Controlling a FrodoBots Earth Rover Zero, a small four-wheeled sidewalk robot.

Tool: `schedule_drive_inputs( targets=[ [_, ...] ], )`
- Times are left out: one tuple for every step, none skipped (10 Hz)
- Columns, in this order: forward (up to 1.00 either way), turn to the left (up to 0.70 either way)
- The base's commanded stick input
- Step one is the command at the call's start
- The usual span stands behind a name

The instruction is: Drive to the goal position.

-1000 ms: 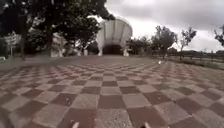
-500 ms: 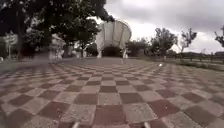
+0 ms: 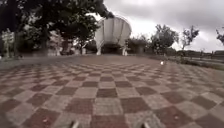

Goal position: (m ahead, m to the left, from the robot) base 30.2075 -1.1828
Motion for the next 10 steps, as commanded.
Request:
schedule_drive_inputs(
  targets=[
    [0.50,0.00],
    [0.50,0.00],
    [0.50,0.00],
    [0.50,0.00],
    [0.50,0.00],
    [0.50,0.00],
    [0.50,0.00],
    [0.50,0.00],
    [0.50,0.00],
    [0.50,0.00]
  ],
)
